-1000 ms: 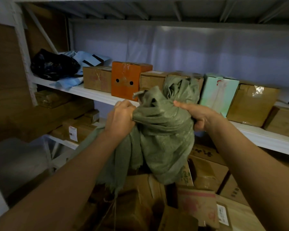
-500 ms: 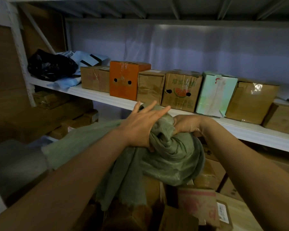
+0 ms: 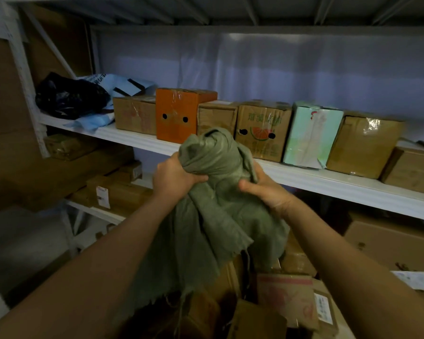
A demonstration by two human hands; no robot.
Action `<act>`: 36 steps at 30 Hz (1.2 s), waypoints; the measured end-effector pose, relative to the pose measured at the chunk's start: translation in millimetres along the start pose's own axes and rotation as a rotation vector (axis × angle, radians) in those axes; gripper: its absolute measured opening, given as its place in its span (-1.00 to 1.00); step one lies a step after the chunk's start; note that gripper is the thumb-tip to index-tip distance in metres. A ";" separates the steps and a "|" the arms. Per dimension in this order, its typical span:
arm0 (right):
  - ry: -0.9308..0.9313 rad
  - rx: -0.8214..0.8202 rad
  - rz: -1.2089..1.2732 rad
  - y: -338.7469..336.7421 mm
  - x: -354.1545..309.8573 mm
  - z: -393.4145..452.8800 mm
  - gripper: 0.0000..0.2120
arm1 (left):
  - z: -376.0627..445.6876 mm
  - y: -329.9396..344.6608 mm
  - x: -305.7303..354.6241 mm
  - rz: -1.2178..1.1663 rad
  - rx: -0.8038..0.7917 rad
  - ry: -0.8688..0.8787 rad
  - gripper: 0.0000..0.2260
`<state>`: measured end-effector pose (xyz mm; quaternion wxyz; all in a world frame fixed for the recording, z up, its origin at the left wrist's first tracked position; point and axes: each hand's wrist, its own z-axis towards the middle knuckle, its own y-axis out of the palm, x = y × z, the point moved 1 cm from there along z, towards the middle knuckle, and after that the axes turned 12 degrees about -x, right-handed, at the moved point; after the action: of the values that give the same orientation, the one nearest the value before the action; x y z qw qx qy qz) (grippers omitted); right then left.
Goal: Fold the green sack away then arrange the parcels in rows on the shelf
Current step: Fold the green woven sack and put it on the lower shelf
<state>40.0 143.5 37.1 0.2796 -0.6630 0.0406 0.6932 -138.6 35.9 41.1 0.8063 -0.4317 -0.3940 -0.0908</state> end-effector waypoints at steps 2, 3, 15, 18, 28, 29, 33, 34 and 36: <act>0.008 0.010 -0.049 14.2 4.2 8.6 0.38 | -0.3 6.7 6.2 -0.095 0.004 -0.065 -0.40; 0.006 0.027 -0.071 19.2 5.3 12.4 0.41 | -0.6 10.4 8.5 -0.168 -0.007 -0.087 -0.40; -0.001 0.191 0.091 22.2 19.3 25.4 -0.06 | -4.9 19.5 38.0 -0.941 -0.392 -0.072 -0.80; -0.095 0.246 0.075 20.4 15.4 29.2 -0.52 | -5.3 20.0 38.1 -1.017 -0.441 -0.031 -0.71; -0.021 0.723 -0.010 5.1 -8.0 25.5 -0.14 | -9.6 47.4 11.6 -0.347 -0.640 -0.145 0.36; -0.036 0.724 0.042 7.1 -9.5 27.3 -0.13 | -10.2 50.8 7.2 -0.322 -0.627 -0.162 0.39; -0.119 0.729 0.289 6.7 -13.3 29.5 -0.08 | -9.0 49.7 -5.2 -0.345 -0.634 -0.194 0.35; -0.139 0.736 0.340 4.8 -15.2 30.1 -0.07 | -11.4 47.5 -4.8 -0.376 -0.665 -0.192 0.24; -0.188 0.729 0.451 2.4 -23.9 31.0 -0.07 | -14.9 46.5 -2.3 -0.495 -0.704 -0.162 -0.07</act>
<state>10.4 146.8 62.6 0.3395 -0.4296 0.4008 0.7346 -109.2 52.4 5.7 0.5303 -0.5787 -0.4927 -0.3758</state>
